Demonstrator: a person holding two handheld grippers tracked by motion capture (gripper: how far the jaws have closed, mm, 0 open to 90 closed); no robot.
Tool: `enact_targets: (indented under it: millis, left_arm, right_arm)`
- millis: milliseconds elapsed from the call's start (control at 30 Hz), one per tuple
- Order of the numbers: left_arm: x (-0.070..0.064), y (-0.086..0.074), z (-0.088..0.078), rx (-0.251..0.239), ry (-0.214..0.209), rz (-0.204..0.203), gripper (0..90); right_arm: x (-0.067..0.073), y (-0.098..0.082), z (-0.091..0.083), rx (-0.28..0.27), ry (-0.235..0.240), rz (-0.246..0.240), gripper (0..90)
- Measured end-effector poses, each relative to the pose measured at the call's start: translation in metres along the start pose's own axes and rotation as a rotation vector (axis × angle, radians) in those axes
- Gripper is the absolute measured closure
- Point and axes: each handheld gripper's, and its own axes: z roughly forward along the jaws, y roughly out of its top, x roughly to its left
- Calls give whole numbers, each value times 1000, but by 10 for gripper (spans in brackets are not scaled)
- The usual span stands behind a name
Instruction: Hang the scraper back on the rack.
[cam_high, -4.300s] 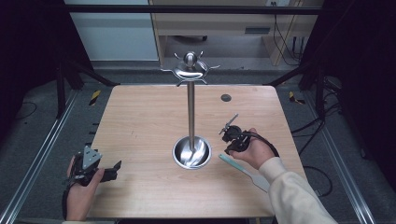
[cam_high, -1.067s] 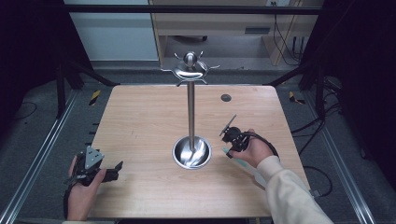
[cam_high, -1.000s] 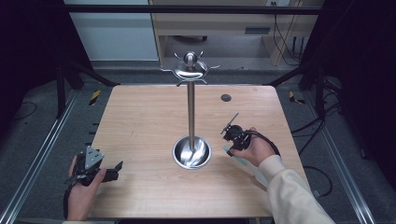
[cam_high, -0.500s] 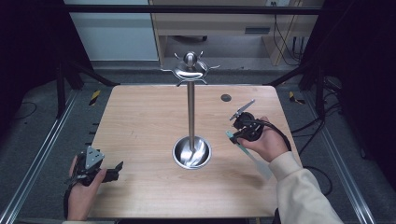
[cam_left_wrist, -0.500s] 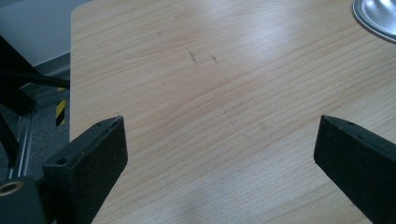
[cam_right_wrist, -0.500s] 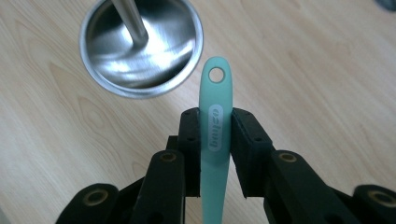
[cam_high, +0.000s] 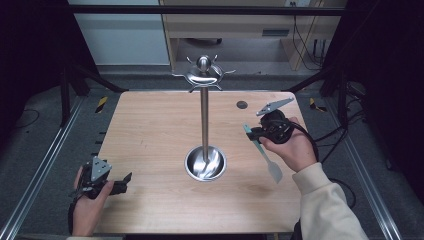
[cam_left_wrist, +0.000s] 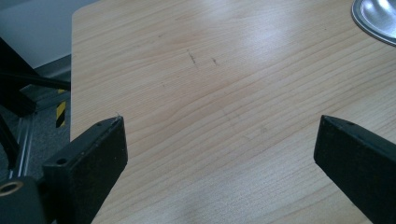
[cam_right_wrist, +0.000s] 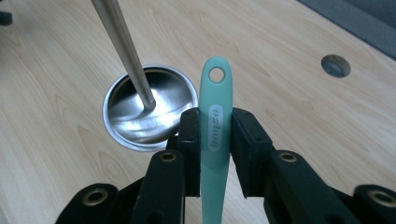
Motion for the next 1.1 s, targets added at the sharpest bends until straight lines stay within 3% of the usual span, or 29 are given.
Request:
enact_targets:
  millis: [300,1100]
  left_arm:
    - [-1,1,0,-2,5,2,25]
    - [-1,0,0,4,8,2,25]
  right_arm:
    - [4,9,-18,-129,-15,8,743]
    - [13,27,-47,-314,-29,44,743]
